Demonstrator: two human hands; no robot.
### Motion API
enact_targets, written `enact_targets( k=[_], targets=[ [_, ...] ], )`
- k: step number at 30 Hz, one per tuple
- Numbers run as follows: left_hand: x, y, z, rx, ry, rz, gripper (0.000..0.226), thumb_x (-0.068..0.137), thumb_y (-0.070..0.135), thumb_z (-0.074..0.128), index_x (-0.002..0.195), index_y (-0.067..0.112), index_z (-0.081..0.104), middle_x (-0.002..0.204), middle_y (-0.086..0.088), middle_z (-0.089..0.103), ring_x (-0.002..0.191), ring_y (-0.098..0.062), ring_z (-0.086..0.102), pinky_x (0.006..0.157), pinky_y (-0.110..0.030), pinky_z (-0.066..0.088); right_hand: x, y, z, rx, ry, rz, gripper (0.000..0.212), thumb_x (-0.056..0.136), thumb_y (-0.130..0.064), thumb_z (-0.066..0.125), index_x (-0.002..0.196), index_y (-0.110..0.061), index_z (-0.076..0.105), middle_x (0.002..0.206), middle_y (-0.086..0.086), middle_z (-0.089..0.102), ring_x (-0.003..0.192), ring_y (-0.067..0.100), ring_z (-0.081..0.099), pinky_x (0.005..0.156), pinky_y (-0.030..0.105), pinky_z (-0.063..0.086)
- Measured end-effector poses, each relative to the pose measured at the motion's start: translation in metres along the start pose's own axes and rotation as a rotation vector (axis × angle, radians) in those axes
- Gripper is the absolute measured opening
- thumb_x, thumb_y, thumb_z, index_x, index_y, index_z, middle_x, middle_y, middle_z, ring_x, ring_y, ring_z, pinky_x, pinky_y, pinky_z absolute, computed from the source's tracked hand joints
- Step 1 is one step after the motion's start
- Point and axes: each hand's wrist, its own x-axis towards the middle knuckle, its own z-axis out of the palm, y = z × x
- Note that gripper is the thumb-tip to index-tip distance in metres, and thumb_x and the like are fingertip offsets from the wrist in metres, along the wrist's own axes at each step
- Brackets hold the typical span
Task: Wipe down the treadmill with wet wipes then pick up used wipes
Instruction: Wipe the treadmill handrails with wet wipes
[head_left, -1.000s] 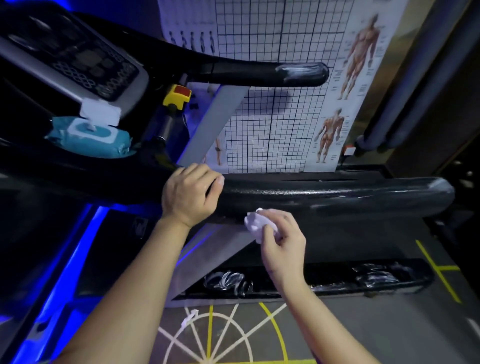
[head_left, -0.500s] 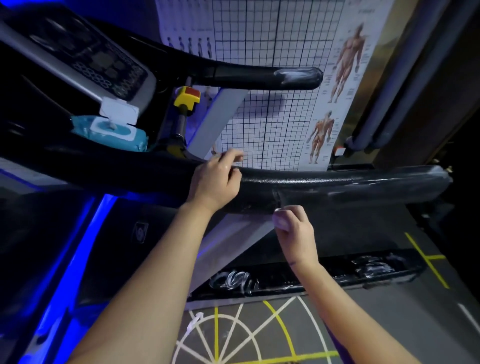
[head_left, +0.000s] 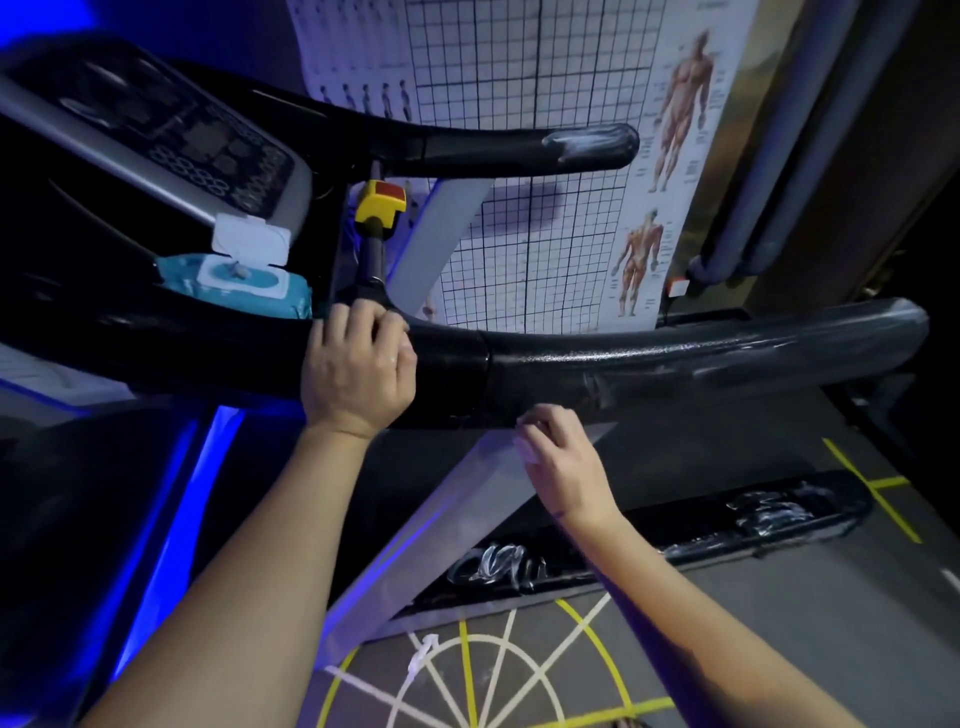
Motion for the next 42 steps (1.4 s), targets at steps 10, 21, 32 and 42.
enact_targets(
  k=[10, 21, 32, 42],
  targets=[
    [-0.004, -0.001, 0.003, 0.02, 0.054, 0.032, 0.014, 0.095, 0.019, 0.054, 0.093, 0.009, 0.064, 0.096, -0.016, 0.06, 0.082, -0.036, 0.052, 0.069, -0.047, 0.037, -0.006, -0.003, -0.042, 0.211, 0.354, 0.259, 0.024, 0.08, 0.009, 0.075, 0.1, -0.003, 0.071, 0.108, 0.008, 0.059, 0.096, 0.008, 0.059, 0.087, 0.016, 0.047],
    [-0.004, 0.001, 0.004, 0.019, 0.05, 0.011, 0.017, 0.093, 0.02, 0.051, 0.094, 0.008, 0.063, 0.098, -0.018, 0.06, 0.084, -0.037, 0.051, 0.069, -0.047, 0.037, -0.035, 0.026, -0.054, -0.001, 0.094, 0.507, 0.013, 0.081, -0.004, 0.072, 0.089, -0.013, 0.069, 0.088, 0.002, 0.061, 0.084, 0.029, 0.063, 0.065, 0.039, 0.052],
    [-0.005, 0.001, 0.004, 0.02, 0.059, -0.002, 0.015, 0.093, 0.019, 0.052, 0.094, 0.009, 0.063, 0.098, -0.016, 0.059, 0.085, -0.036, 0.049, 0.07, -0.046, 0.036, 0.018, -0.007, -0.1, 0.83, 0.042, 0.771, 0.018, 0.099, -0.013, 0.059, 0.1, -0.012, 0.077, 0.075, 0.004, 0.07, 0.059, 0.018, 0.056, 0.051, 0.027, 0.045],
    [-0.006, 0.0, 0.007, 0.018, 0.096, 0.002, 0.014, 0.093, 0.017, 0.052, 0.094, 0.009, 0.063, 0.098, -0.017, 0.06, 0.083, -0.036, 0.05, 0.069, -0.046, 0.034, 0.019, -0.001, -0.085, 0.995, 0.511, 1.035, 0.007, 0.097, -0.012, 0.062, 0.1, -0.006, 0.062, 0.103, 0.015, 0.07, 0.074, 0.018, 0.072, 0.077, 0.041, 0.06]
  ],
)
